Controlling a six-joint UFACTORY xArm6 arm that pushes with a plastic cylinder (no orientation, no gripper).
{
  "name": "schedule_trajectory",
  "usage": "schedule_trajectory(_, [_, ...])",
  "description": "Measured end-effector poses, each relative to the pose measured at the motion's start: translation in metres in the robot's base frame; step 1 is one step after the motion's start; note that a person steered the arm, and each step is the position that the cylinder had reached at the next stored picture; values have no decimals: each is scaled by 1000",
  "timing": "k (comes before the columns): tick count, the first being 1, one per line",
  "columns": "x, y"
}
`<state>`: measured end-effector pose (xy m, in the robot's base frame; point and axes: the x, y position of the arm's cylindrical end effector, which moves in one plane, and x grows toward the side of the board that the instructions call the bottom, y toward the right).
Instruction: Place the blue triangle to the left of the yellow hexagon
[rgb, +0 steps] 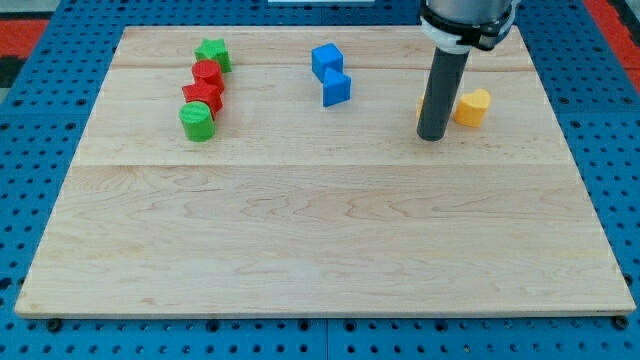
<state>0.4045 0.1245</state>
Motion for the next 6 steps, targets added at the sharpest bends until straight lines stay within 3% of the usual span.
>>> schedule_trajectory(6, [-24, -151])
